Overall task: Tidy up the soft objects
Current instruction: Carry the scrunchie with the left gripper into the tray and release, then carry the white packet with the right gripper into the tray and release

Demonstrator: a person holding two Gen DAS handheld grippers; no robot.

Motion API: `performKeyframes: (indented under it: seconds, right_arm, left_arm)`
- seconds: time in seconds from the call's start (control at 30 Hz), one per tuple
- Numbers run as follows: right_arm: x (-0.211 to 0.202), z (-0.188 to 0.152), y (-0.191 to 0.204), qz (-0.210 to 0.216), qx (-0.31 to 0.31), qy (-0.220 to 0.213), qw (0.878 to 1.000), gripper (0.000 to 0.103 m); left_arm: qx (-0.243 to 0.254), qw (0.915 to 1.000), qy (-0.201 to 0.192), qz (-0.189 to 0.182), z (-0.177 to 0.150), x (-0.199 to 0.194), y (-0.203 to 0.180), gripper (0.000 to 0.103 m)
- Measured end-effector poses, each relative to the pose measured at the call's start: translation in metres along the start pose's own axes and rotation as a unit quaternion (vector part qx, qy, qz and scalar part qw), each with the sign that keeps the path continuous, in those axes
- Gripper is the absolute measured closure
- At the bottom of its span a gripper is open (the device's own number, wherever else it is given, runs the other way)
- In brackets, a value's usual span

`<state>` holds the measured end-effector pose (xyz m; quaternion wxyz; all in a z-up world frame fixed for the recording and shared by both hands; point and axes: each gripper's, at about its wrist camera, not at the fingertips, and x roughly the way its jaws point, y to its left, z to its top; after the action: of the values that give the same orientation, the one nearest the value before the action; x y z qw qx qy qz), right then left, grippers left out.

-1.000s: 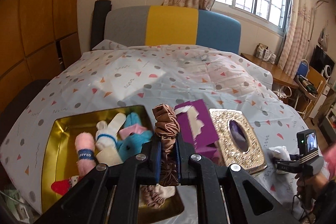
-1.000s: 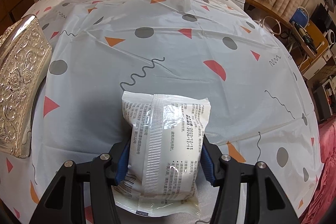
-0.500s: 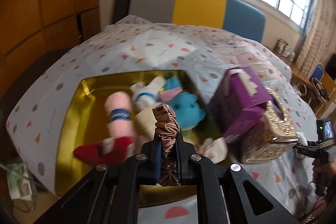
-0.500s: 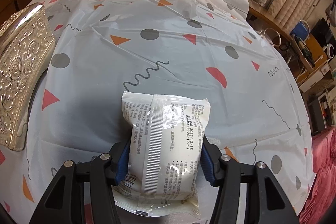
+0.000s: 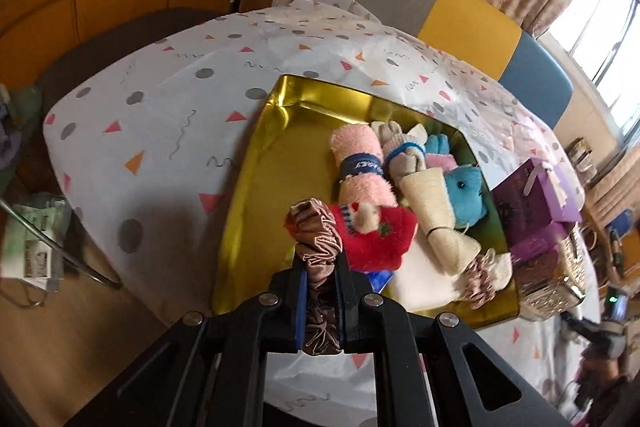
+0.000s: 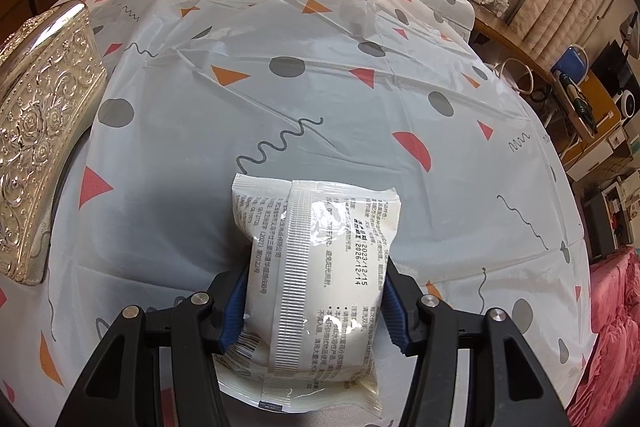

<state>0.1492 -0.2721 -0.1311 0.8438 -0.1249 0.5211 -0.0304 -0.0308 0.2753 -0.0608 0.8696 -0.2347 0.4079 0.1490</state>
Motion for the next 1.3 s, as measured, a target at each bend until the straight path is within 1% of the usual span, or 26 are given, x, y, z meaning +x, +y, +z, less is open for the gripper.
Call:
performKeyframes:
  seconds: [0.1,0.27,0.4,0.47,0.53,0.6,0.67,0.73,0.77,0.93,1.07,1.2,1.3]
  right_arm:
    - [-0.001,0.000,0.001,-0.002,-0.002,-0.001,1.000,0.046]
    - [-0.002,-0.001,0.002,-0.005,-0.006,-0.002,1.000,0.046]
    - [-0.002,-0.001,0.002,-0.005,-0.007,-0.002,1.000,0.046]
    - [-0.001,-0.001,0.001,-0.005,-0.008,-0.002,1.000,0.046]
    - [-0.001,-0.001,0.002,-0.006,-0.010,-0.002,1.000,0.046]
    - [-0.002,-0.001,0.001,-0.006,-0.012,-0.003,1.000,0.046]
    - [-0.002,-0.001,0.001,-0.006,-0.012,-0.003,1.000,0.046]
    - [-0.002,-0.001,0.001,-0.006,-0.013,-0.003,1.000,0.046]
    - [-0.001,-0.001,0.002,-0.007,-0.014,-0.003,1.000,0.046]
    - [-0.001,0.000,0.003,-0.008,-0.016,-0.003,1.000,0.046]
    - [-0.001,0.000,0.003,-0.007,-0.015,-0.002,1.000,0.046]
    - [-0.001,0.001,0.002,-0.006,-0.012,-0.001,1.000,0.046]
    - [0.000,0.001,0.001,-0.004,-0.008,0.000,1.000,0.046]
  left_arm:
    - [-0.012,0.9998,-0.002,-0.014,0.013,0.004,-0.005,0.092]
    - [-0.028,0.9991,0.001,-0.031,0.047,0.023,-0.013,0.091]
    - [-0.032,0.9993,0.002,-0.017,0.068,0.049,-0.016,0.091]
    - [-0.032,0.9993,0.019,-0.008,0.076,0.065,-0.014,0.087]
    - [-0.038,0.9988,0.025,0.015,0.078,0.077,-0.011,0.084]
    - [-0.028,0.9989,0.029,0.026,0.078,0.083,-0.010,0.082]
    - [-0.023,0.9987,0.028,0.035,0.076,0.082,-0.010,0.074]
    - [-0.018,0.9990,0.021,0.034,0.074,0.079,-0.009,0.053]
    - [-0.016,0.9991,0.016,0.035,0.073,0.076,-0.008,0.051]
    - [-0.008,0.9988,-0.010,0.047,0.066,0.056,-0.006,0.052]
    - [0.036,0.9954,-0.047,0.075,0.047,0.031,-0.017,0.052]
    - [0.073,0.9923,-0.059,0.081,0.024,0.016,-0.029,0.051]
    - [0.088,0.9909,-0.057,0.084,0.012,0.011,-0.040,0.050]
